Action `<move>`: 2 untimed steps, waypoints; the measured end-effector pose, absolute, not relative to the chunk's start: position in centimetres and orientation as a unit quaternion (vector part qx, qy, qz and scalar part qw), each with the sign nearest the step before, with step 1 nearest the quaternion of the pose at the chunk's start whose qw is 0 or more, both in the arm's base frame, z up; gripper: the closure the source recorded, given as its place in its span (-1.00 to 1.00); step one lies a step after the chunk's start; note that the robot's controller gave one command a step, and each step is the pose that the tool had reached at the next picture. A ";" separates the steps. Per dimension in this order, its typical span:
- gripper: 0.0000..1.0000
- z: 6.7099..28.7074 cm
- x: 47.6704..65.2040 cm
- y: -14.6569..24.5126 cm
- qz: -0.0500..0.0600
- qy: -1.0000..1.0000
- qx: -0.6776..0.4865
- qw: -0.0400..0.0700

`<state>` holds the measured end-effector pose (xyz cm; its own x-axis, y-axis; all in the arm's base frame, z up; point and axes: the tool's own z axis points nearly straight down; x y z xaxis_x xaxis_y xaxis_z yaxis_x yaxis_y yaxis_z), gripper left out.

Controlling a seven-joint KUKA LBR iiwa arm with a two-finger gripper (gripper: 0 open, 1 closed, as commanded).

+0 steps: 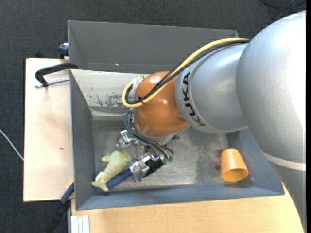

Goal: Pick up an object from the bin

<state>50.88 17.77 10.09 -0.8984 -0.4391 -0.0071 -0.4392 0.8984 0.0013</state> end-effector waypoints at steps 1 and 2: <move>-1.00 7.2 51.5 14.6 0.001 0.959 -0.282 0.001; -1.00 7.2 49.8 14.1 0.000 0.922 -0.387 0.004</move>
Offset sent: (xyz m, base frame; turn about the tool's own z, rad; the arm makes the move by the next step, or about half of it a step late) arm 0.0053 -0.0331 -0.0309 -0.1184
